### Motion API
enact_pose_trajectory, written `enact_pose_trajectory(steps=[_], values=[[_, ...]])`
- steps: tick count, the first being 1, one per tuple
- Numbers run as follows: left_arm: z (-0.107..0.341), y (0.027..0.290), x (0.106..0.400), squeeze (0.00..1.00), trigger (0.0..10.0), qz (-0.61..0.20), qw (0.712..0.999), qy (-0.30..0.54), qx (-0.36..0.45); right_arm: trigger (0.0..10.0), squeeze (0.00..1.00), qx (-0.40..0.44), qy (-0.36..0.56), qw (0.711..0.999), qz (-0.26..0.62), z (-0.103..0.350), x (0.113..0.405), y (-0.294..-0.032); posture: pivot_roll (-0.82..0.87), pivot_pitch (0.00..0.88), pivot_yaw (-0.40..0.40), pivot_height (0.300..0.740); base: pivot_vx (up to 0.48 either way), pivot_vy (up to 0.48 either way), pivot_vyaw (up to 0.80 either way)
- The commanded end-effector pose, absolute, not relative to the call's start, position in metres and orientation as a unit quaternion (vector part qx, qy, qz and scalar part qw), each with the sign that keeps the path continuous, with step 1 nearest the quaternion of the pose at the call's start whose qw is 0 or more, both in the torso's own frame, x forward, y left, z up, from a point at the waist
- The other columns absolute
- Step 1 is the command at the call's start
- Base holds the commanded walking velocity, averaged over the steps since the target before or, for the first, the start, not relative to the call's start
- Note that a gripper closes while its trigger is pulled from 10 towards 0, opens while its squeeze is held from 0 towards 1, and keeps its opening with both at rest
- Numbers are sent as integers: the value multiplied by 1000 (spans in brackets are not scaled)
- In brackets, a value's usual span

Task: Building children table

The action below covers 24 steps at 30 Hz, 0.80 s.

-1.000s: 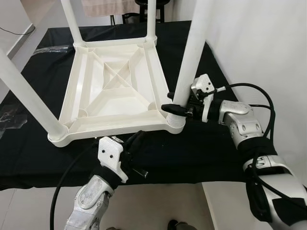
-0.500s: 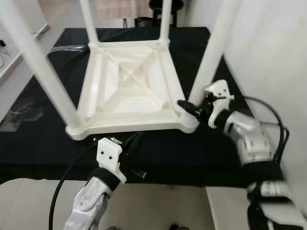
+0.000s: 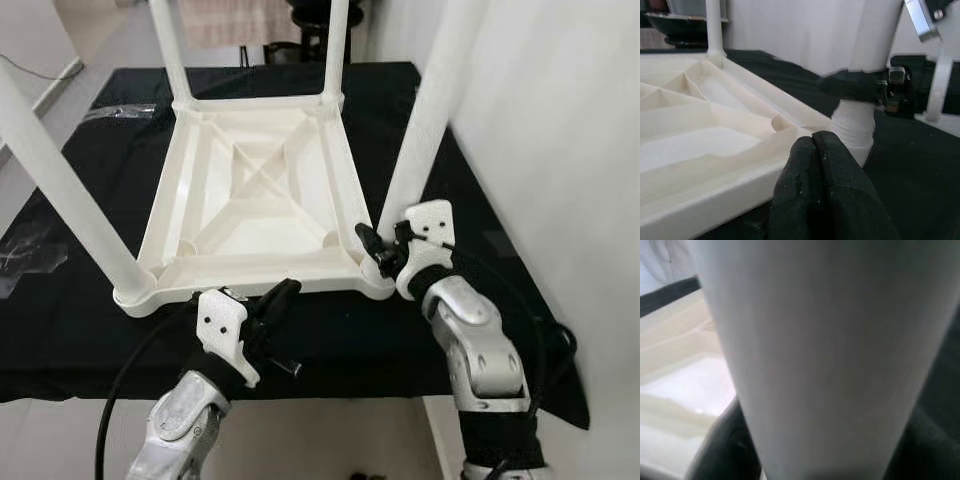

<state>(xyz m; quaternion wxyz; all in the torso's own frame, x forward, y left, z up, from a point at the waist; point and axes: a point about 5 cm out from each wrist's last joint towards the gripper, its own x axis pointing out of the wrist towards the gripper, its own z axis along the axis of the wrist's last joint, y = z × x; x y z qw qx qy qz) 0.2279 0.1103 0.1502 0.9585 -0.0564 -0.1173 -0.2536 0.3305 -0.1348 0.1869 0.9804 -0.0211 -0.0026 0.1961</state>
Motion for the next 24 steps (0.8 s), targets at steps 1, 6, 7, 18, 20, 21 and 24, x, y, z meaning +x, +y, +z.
enact_pose_trajectory(steps=[1,6,7,18,20,21,24], values=[[144,110,227,0,10000,-254,961,-100,-56,10000,1000,-13,-58,967,246,207,334,-125,77,143,-8,740,0,0,0],[143,110,228,0,10000,-254,961,-100,-56,10000,1000,-9,-83,953,290,220,335,-123,75,139,-3,740,0,0,0],[144,110,230,0,10000,-256,960,-98,-59,10000,243,-30,-84,919,384,230,340,-124,72,142,3,740,0,0,0],[145,109,231,0,10000,-255,960,-97,-62,0,0,-52,-32,834,548,222,354,-132,81,159,1,740,0,0,0],[145,108,231,0,10000,-256,960,-97,-62,0,0,-53,-30,836,546,221,355,-133,80,160,0,740,0,0,0],[145,108,231,0,10000,-256,960,-97,-62,0,0,-53,-30,836,546,221,355,-133,80,160,0,740,0,0,0],[145,108,231,0,10000,-256,960,-97,-63,0,0,-53,-28,837,544,220,356,-136,76,163,-1,740,0,0,0]])
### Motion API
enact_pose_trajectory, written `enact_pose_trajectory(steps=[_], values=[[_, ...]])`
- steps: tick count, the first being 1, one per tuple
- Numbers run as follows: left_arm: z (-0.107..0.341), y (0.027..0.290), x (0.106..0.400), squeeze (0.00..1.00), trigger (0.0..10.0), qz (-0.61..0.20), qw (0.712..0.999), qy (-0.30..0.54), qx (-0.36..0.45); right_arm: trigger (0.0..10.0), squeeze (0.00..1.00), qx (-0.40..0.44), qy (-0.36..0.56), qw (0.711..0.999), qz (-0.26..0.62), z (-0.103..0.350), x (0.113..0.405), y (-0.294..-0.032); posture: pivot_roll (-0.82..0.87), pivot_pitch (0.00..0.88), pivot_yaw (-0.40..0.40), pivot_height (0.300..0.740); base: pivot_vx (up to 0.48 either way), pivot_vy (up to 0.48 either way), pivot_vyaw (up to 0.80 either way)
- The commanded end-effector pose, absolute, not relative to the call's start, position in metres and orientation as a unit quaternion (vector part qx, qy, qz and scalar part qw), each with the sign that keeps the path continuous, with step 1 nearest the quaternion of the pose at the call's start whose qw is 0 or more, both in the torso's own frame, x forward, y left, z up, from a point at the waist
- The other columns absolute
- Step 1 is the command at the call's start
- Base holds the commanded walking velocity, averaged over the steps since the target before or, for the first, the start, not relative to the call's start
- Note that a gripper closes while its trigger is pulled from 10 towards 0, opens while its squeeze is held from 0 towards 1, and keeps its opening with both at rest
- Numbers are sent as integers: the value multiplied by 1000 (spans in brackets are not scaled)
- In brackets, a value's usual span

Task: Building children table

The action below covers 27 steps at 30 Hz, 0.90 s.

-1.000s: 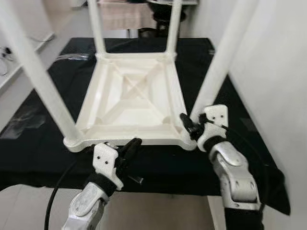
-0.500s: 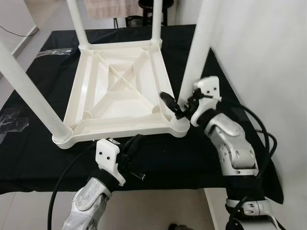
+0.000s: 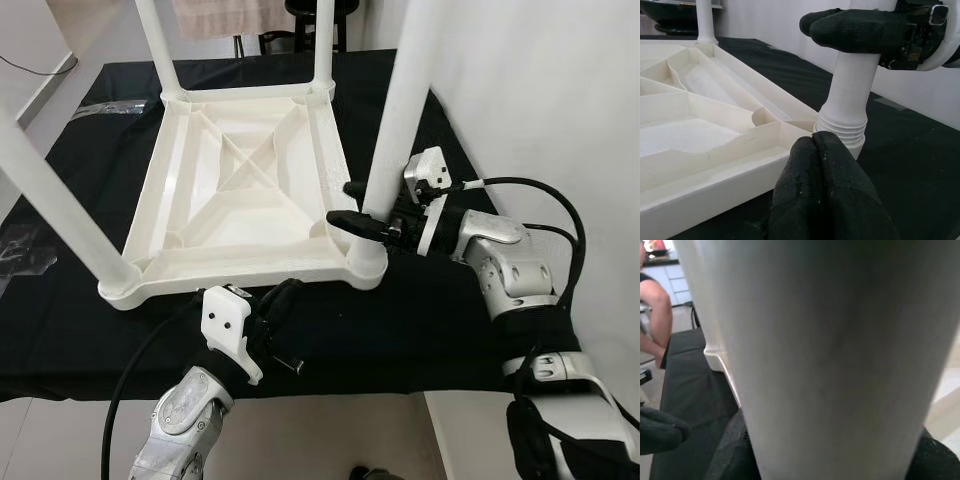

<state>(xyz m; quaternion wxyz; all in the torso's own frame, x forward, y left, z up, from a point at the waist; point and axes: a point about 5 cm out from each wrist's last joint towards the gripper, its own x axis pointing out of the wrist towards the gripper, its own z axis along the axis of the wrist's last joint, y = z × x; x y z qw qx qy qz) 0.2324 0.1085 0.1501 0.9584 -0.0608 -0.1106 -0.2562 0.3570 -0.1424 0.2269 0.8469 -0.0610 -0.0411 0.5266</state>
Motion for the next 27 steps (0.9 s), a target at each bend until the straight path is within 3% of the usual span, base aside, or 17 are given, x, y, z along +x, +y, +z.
enact_pose_trajectory(steps=[1,10,12,15,16,18,21,26,27], values=[[146,108,231,0,10000,-256,960,-97,-63,0,0,-59,-29,842,536,220,359,-139,72,164,-1,740,0,0,0],[147,107,232,0,10000,-256,959,-98,-66,0,0,-56,-21,858,510,202,345,-148,55,172,-11,740,0,0,0],[147,107,232,0,10000,-256,959,-98,-67,0,0,-54,9,886,461,179,332,-142,51,176,-20,740,0,0,0],[147,108,232,0,10000,-255,959,-99,-67,0,0,-57,17,897,438,171,328,-139,51,176,-20,740,0,0,0],[147,109,232,0,10000,-255,960,-99,-67,0,0,-37,5,943,331,164,329,-132,34,179,-17,740,0,0,0],[148,110,232,0,10000,-255,960,-99,-66,0,0,45,26,976,209,145,313,-115,47,184,-14,740,0,0,0],[147,111,233,0,10000,-255,960,-98,-65,0,0,22,17,975,221,146,308,-100,31,174,-5,740,0,0,0],[147,110,234,0,10000,-256,959,-96,-70,0,0,36,14,977,212,153,319,-101,35,174,-14,740,0,0,0],[147,111,235,0,10000,-254,960,-97,-70,8431,0,33,12,976,213,155,321,-101,38,174,-15,740,0,0,0]])
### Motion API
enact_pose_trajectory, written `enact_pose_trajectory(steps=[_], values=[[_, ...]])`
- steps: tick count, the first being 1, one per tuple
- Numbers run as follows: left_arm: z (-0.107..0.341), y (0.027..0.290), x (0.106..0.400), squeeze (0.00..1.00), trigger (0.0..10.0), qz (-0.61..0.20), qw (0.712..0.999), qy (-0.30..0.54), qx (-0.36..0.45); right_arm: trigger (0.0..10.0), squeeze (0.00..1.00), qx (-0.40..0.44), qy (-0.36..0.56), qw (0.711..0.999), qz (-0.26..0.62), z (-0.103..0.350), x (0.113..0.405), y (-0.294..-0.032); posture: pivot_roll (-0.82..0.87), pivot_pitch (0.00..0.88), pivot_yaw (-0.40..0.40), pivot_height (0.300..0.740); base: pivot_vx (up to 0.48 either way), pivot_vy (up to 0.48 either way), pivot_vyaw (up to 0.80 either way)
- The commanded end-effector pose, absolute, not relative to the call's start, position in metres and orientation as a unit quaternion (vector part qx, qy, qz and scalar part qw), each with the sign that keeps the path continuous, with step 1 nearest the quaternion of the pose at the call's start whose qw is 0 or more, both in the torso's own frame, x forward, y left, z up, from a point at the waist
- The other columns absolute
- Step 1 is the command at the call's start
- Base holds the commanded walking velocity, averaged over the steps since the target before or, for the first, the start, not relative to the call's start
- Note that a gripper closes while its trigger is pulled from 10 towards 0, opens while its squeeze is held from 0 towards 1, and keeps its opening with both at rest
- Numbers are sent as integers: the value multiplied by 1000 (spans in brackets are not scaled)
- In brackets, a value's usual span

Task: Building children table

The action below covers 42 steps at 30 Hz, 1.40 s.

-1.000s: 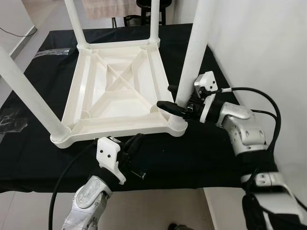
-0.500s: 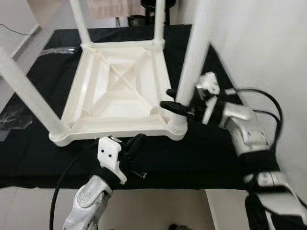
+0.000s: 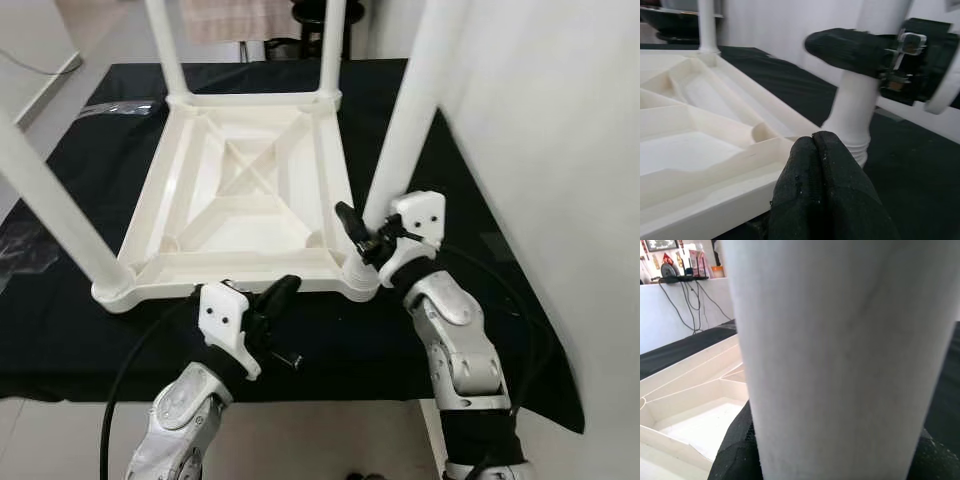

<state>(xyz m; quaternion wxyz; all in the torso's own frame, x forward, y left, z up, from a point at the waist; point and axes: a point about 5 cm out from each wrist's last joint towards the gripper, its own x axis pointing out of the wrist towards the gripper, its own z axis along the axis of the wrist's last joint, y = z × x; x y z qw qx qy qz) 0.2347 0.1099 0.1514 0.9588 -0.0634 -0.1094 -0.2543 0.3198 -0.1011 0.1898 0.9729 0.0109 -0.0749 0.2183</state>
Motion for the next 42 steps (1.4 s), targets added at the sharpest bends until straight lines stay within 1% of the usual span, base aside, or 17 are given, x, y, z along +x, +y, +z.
enact_pose_trajectory(steps=[1,2,4,5,9,12,15,16,17,20,25,26,27,28,30,40,42], values=[[147,111,235,0,10000,-253,960,-97,-70,8431,0,31,10,977,212,157,321,-101,38,174,-15,740,0,0,0],[147,111,235,0,10000,-251,960,-98,-70,10000,0,38,6,972,232,161,321,-99,39,175,-13,740,0,0,0],[147,111,235,0,10000,-250,961,-98,-70,10000,0,44,4,968,247,163,321,-98,38,175,-13,740,0,0,0],[147,111,235,0,10000,-250,961,-98,-70,10000,1000,44,-7,962,269,168,323,-96,36,175,-12,740,0,0,0],[147,109,236,0,10000,-255,959,-96,-78,10000,1000,52,-59,928,364,193,330,-93,34,171,-12,740,0,0,0],[147,108,237,0,10000,-257,958,-95,-80,10000,1000,2,-73,903,423,203,337,-98,36,169,-12,740,0,0,0],[147,108,237,0,10000,-257,958,-95,-80,10000,1000,-14,-75,895,439,205,338,-100,37,169,-14,740,0,0,0],[147,108,237,0,10000,-257,958,-95,-80,10000,373,-37,-78,885,458,208,341,-103,39,167,-15,740,0,0,0],[147,107,237,0,10000,-256,959,-95,-80,10000,0,-44,-74,869,487,213,345,-107,40,165,-18,740,0,0,0],[146,107,237,0,10000,-256,959,-95,-80,10000,0,-31,-55,842,535,218,352,-116,42,163,-18,740,0,0,0],[146,106,237,0,10000,-256,959,-95,-80,10000,0,-21,-40,834,549,218,358,-119,47,162,-19,740,0,0,0],[146,106,237,0,10000,-256,959,-95,-80,2000,0,-20,-33,830,557,217,361,-120,50,161,-20,740,0,0,0],[146,106,237,0,10000,-256,959,-95,-80,2000,0,-20,-33,830,557,217,361,-120,50,161,-20,740,0,0,0],[146,106,237,0,10000,-256,959,-95,-80,0,0,-17,-29,827,561,218,363,-121,51,160,-21,740,0,0,0],[146,106,236,0,10000,-256,959,-94,-80,0,0,-12,-23,822,569,218,367,-123,52,160,-22,740,0,0,0],[145,105,234,0,10000,-257,958,-93,-82,0,0,-3,-15,827,561,208,371,-137,47,162,-17,740,0,0,0],[145,105,233,0,10000,-259,958,-92,-83,0,0,-10,-21,844,536,204,371,-144,46,165,-16,740,0,0,0]])
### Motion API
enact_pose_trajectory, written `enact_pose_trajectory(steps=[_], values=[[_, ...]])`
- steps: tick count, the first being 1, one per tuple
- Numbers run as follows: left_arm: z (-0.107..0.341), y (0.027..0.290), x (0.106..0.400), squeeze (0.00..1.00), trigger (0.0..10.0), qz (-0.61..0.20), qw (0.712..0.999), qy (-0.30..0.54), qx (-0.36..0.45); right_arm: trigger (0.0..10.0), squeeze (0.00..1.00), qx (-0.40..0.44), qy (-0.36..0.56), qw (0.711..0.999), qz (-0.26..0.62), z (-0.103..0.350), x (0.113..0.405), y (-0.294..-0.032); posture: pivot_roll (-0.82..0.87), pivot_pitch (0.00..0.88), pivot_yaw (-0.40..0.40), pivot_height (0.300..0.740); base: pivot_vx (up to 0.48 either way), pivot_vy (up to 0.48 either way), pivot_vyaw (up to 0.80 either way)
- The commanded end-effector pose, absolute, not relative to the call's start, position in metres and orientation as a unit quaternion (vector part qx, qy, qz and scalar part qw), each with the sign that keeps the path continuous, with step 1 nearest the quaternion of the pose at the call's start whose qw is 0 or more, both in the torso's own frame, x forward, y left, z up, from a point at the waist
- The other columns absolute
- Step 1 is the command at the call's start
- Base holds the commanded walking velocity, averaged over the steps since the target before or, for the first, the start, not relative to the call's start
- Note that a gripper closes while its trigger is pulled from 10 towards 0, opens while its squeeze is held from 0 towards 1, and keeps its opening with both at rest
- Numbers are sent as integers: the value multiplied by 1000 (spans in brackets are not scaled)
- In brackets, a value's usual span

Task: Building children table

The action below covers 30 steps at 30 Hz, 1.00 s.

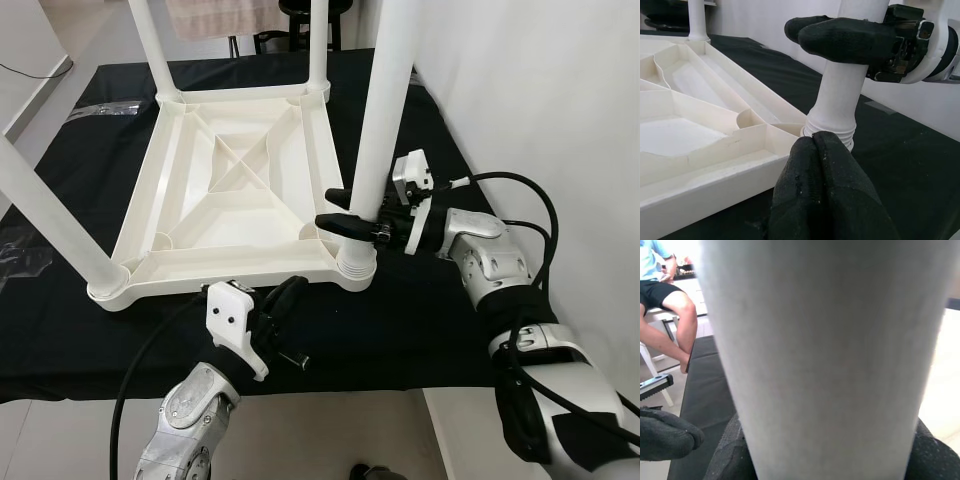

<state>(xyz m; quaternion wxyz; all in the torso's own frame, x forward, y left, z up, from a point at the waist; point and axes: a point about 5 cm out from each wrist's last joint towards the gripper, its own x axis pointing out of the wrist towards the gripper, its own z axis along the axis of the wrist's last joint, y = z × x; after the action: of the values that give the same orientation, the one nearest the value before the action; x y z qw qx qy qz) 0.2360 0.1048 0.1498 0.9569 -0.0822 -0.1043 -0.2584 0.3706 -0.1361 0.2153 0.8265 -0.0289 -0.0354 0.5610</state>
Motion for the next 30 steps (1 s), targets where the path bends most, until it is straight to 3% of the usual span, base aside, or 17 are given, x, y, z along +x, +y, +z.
enact_pose_trajectory(steps=[1,3,6,7,8,10,11,14,21,23,24,25,26,30], values=[[145,105,233,0,10000,-259,958,-92,-83,0,0,-10,-21,844,536,204,371,-144,46,165,-16,740,0,0,0],[145,106,232,0,10000,-260,958,-91,-83,0,0,-21,-13,888,459,196,374,-157,42,169,-22,740,0,0,0],[145,106,232,0,10000,-259,958,-91,-83,0,0,-27,1,911,411,189,374,-162,41,170,-23,740,0,0,0],[145,107,231,0,10000,-259,958,-91,-82,0,0,-42,19,933,356,175,372,-165,39,177,-27,740,0,0,0],[146,108,231,0,10000,-259,958,-91,-82,0,0,-22,17,970,243,161,367,-165,35,182,-21,740,0,0,0],[146,108,231,0,10000,-259,958,-91,-82,0,0,-22,17,970,243,161,367,-165,35,182,-21,740,0,0,0],[146,109,232,0,10000,-258,958,-91,-81,0,0,19,36,987,158,143,353,-161,39,186,-15,740,0,0,0],[146,109,233,0,10000,-259,958,-89,-80,0,0,14,36,995,93,131,336,-153,24,177,-6,740,0,0,0],[146,107,237,0,10000,-262,957,-90,-83,0,0,-19,38,994,101,137,349,-157,34,171,-26,740,0,0,0],[146,108,237,0,10000,-255,959,-93,-82,3765,0,-42,46,992,107,134,345,-152,34,170,-28,740,0,0,0],[146,108,237,0,10000,-255,959,-93,-82,3765,0,-42,46,992,107,134,345,-152,34,170,-28,740,0,0,0],[147,108,238,0,10000,-254,959,-93,-81,10000,0,-50,47,991,116,135,343,-148,32,169,-29,740,0,0,0],[147,108,238,0,10000,-253,959,-93,-81,10000,1000,-44,41,990,128,138,341,-146,32,169,-29,740,0,0,0],[147,108,238,0,10000,-255,959,-93,-82,10000,1000,-28,21,987,159,150,339,-139,34,170,-26,740,0,0,0]])
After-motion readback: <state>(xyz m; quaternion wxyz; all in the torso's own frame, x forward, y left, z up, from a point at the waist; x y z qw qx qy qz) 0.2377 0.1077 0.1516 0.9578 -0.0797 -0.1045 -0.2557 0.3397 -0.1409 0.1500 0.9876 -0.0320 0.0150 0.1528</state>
